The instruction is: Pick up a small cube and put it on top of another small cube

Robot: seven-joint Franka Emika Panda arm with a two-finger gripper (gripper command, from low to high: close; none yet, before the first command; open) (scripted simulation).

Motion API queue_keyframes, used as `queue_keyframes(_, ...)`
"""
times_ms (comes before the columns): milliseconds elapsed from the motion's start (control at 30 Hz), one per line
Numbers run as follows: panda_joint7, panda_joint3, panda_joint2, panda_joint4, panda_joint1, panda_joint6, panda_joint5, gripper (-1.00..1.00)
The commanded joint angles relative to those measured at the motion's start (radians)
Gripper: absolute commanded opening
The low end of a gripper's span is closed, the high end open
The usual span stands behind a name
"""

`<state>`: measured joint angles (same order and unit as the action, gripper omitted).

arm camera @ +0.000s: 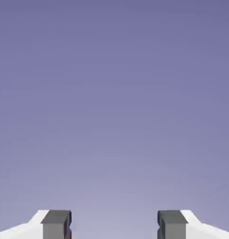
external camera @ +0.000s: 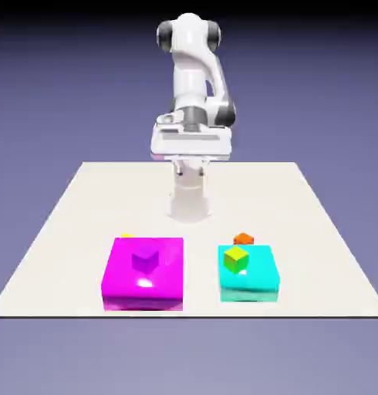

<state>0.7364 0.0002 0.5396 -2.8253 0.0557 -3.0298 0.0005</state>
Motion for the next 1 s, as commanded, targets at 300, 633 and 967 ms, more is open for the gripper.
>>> queue_keyframes(300, -0.038, 0.001, -0.252, -0.127, 0.362, 0.06, 0.005, 0.0)
queue_keyframes(633, -0.118, 0.026, -0.492, -0.196, 0.599, 0.042, 0.08, 0.0)
queue_keyframes(967, -0.338, 0.125, -0.789, -0.132, 0.581, -0.195, 0.379, -1.0)
